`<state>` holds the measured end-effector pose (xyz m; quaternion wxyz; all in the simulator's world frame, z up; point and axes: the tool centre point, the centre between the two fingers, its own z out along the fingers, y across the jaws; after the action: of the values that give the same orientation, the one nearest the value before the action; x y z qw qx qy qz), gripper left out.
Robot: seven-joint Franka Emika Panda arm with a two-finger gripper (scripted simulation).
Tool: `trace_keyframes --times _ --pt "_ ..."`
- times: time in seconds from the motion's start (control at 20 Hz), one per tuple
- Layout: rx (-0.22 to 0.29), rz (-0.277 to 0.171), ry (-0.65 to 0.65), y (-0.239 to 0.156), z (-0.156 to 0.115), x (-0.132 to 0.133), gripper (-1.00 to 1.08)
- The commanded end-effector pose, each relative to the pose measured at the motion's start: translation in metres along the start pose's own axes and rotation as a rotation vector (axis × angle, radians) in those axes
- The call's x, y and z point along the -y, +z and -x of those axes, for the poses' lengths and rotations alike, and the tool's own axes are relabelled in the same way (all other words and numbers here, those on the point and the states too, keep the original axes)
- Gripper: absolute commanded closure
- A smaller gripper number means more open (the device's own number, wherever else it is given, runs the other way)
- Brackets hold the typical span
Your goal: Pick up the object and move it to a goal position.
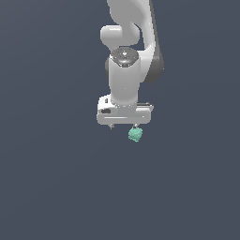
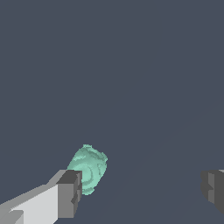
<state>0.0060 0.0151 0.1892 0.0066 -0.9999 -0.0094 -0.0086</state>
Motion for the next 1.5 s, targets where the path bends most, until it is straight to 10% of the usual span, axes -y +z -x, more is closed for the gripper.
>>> trace_keyframes --times 0.0,1.45 --pt "0.0 0.0 0.0 0.0 0.0 0.0 -0.92" --pt "0.016 0.013 0.123 0.038 0.018 0.018 -0.92"
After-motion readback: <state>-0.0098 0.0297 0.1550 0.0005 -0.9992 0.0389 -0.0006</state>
